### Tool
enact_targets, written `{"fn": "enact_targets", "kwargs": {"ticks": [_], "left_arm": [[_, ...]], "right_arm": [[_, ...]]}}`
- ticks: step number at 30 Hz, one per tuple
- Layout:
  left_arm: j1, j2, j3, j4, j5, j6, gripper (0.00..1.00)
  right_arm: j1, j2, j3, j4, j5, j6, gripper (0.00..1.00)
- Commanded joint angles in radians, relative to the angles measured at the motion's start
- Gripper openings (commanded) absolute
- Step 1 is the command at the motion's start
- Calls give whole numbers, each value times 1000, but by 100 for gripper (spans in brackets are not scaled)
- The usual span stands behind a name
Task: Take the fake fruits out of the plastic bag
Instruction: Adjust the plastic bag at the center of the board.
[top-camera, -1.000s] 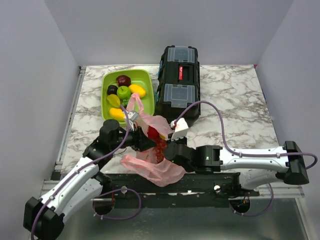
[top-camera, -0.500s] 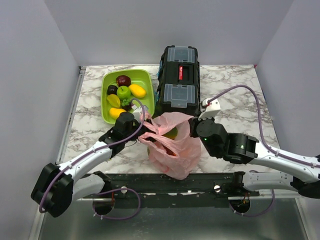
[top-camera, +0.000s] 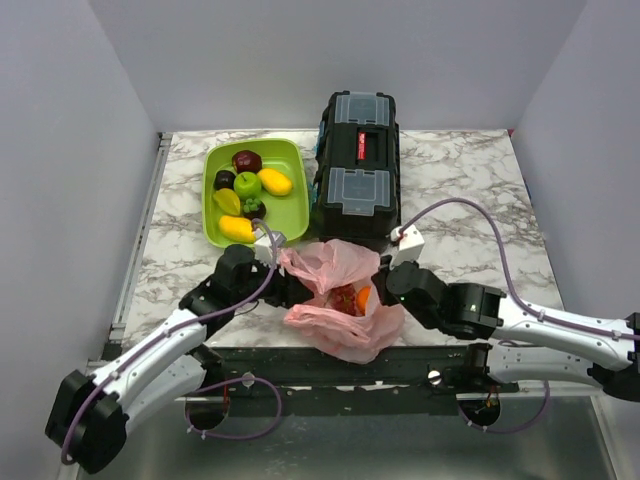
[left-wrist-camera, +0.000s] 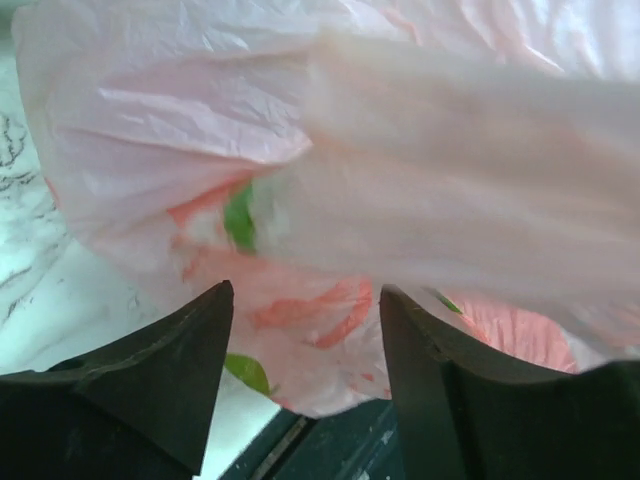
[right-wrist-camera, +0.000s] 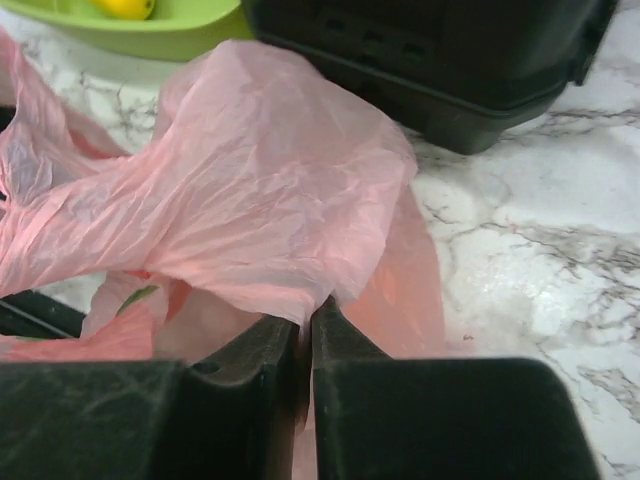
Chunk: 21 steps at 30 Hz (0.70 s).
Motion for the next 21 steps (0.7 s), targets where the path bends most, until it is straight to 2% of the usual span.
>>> {"fn": "enact_targets", "kwargs": {"ticks": [1,5,9,14,17,21], "left_arm": [[1,-167,18,-144,-12,53,64],[1,-201,86,-155,16,20,74],[2,-212,168,-164,32,33,78],[2,-207,220,-153,94,24,78],[1,-215,215,-129,132,4,78],[2,-219,192,-67,190,-30,78]], "right_arm": [[-1,54,33,-16,-154,7,19],[0,123,150,-142,-149,-37,43],[1,130,239,-195,-195,-86,57],[2,78,265,-112,-385,-123,63],[1,52,228,-7,-528,-131,63],[13,64,172,89,-644,-127,63]]}}
